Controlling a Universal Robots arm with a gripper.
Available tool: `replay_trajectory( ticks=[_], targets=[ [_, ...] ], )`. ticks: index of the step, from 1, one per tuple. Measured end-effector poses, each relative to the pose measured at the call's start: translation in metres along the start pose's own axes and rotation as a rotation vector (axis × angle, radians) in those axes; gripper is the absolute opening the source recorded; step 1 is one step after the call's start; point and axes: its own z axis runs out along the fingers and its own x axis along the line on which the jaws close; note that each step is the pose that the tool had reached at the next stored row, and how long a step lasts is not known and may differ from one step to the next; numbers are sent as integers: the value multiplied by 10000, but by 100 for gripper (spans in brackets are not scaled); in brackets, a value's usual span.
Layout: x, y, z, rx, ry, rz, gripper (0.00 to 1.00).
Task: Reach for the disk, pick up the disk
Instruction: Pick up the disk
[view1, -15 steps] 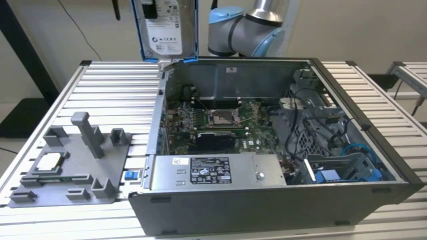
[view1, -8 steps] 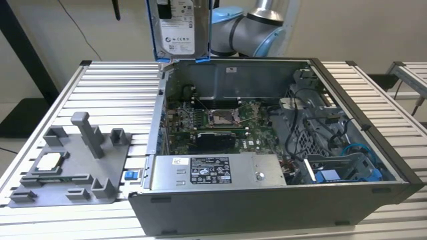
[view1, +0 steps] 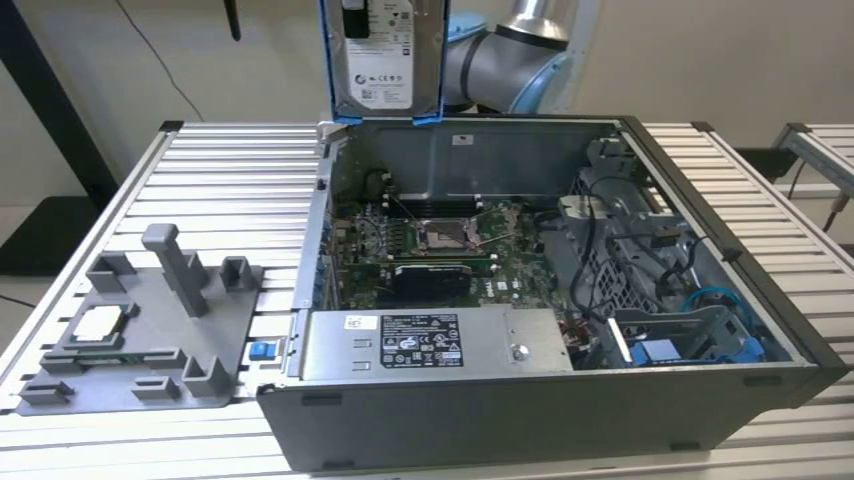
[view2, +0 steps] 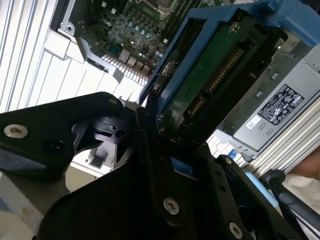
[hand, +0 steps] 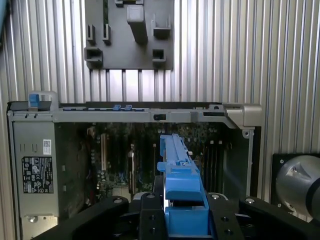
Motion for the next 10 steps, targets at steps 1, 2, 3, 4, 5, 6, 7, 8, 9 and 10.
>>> replay_trajectory(
  ticks=[1,2,3,4,5,6,7,8,9,10],
  targets=[
    [-1,-27,1,0,-1,0,0],
    [-1,-54,2,1,-1,0,0],
    [-2,-81,3,1,-1,0,0],
    [-3,-107,3,1,0,1,0],
    [-3,-132,4,1,-1,1,0],
    [-4,-159,5,0,0,1,0],
    [-5,-184,6,0,0,0,0],
    [-5,-212,6,0,-1,0,0],
    [-6,-238,7,0,-1,0,0],
    [-7,-264,8,1,-1,1,0]
  ],
)
